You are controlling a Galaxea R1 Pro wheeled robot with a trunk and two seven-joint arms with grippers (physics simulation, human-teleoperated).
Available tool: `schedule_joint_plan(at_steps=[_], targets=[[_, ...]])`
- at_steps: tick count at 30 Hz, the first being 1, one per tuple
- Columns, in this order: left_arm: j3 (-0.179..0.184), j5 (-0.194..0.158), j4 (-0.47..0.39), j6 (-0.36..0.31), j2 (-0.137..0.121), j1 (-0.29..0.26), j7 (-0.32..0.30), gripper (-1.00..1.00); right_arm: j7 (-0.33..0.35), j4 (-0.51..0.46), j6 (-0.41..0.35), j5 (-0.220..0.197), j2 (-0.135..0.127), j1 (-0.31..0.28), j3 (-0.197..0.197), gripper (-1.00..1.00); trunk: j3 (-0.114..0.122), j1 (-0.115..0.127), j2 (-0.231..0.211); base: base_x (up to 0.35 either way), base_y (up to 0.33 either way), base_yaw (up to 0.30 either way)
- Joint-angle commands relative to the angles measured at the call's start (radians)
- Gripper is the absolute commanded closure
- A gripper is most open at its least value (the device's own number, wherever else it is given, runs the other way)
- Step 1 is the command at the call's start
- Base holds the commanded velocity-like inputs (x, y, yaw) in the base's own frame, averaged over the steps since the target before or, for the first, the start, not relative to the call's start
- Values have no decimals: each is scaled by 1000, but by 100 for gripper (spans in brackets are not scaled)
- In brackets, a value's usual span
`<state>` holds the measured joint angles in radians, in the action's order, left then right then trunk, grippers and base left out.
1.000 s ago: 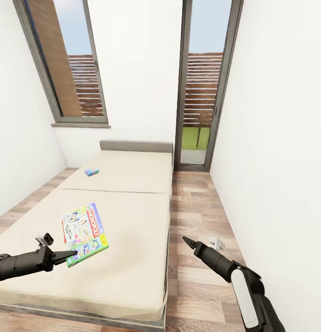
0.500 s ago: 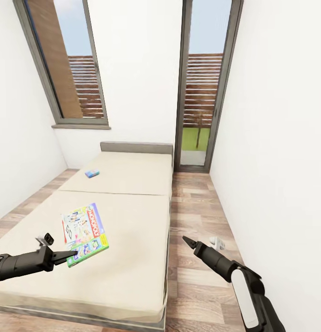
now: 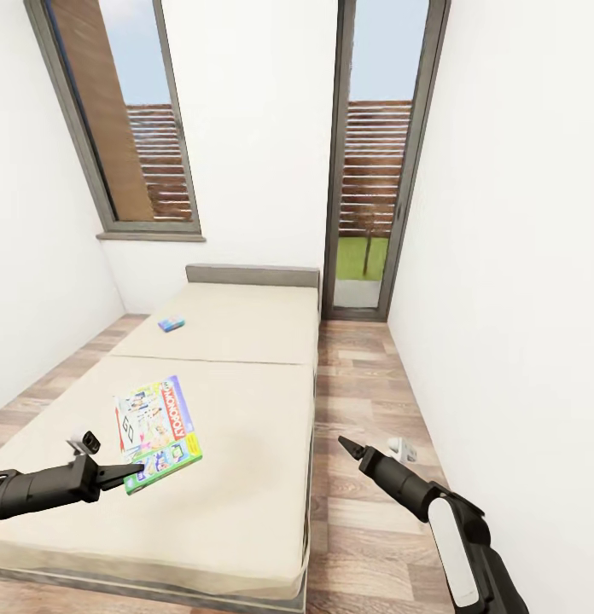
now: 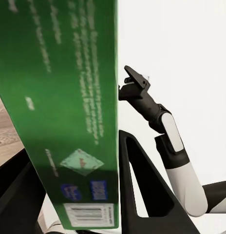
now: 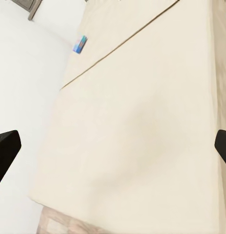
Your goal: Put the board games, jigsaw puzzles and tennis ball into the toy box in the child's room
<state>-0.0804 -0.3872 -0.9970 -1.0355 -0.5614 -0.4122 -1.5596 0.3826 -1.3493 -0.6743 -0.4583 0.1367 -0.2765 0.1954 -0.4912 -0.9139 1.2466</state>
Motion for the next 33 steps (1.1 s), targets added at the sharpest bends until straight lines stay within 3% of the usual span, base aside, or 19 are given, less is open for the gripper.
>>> schedule_joint_plan(at_steps=[1,20,33], targets=[[1,0,0,-11,0,0,-3,100,3,-1,-8,-2,1,-1,4,-100,2,4,-7,0,0,0],[1,0,0,-11,-2,0,-3,100,2,1,-8,-3,1,-1,4,-100,61,77,-140,0,0,0],[0,1,0,-11,-3,0,-4,100,1,1,-12,-3,-1,-1,5,-100,84,127,-231,0,0,0]])
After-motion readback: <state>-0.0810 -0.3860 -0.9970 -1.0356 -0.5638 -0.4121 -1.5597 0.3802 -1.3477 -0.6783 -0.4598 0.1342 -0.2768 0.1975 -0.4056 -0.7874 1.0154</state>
